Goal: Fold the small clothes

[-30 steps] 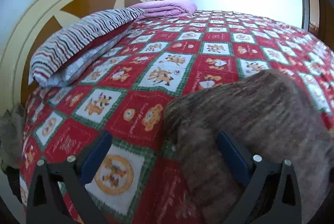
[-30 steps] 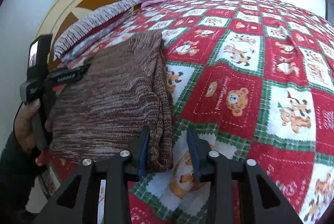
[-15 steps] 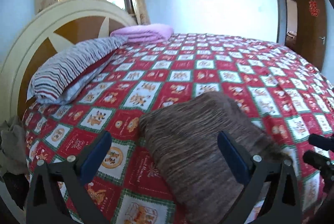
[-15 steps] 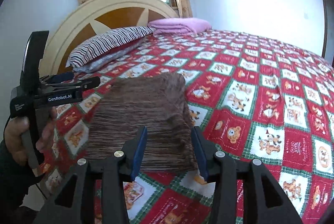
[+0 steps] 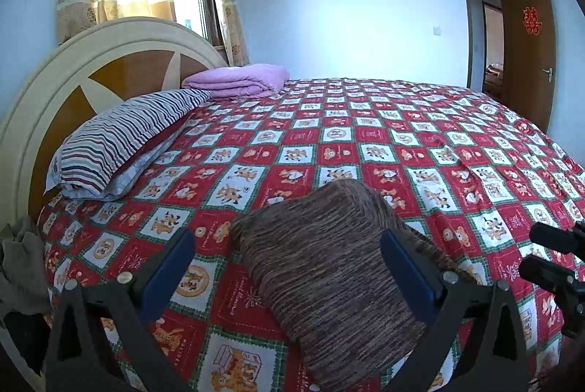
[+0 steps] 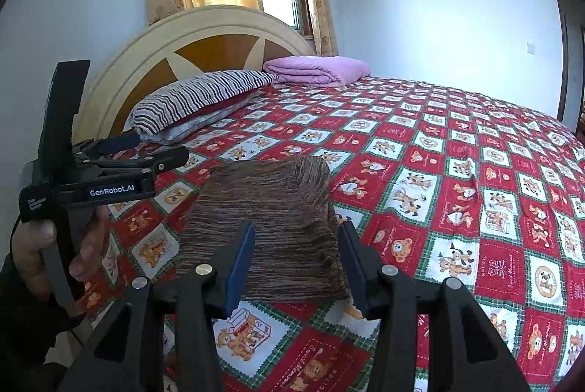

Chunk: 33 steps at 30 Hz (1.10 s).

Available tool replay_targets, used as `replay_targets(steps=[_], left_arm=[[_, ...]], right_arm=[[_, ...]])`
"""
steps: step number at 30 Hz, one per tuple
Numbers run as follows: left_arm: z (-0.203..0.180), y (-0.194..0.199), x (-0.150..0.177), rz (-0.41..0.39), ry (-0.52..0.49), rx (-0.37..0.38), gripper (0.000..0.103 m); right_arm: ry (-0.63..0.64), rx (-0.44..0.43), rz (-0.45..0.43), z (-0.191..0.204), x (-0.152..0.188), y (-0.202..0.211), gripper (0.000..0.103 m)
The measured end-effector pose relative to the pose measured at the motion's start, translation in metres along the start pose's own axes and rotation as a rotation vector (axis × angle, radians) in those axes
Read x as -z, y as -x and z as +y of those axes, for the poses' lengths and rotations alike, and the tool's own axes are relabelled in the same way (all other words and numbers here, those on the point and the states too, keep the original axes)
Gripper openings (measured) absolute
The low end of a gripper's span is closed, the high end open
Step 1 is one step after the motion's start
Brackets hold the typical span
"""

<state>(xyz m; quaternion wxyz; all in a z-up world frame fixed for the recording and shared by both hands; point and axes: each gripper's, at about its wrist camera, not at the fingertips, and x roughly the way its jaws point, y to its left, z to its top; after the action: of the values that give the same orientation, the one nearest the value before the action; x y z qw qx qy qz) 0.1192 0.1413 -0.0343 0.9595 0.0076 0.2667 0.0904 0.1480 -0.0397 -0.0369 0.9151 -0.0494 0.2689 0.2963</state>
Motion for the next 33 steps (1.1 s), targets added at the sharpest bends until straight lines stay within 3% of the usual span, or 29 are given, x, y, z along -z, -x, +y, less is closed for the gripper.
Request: replay_targets(steps=[33], left_arm=[[-0.007, 0.012, -0.001, -0.018, -0.005, 0.007, 0.103]], right_arm=[[0.012, 0.001, -0.049, 0.011, 0.006, 0.019, 0.053]])
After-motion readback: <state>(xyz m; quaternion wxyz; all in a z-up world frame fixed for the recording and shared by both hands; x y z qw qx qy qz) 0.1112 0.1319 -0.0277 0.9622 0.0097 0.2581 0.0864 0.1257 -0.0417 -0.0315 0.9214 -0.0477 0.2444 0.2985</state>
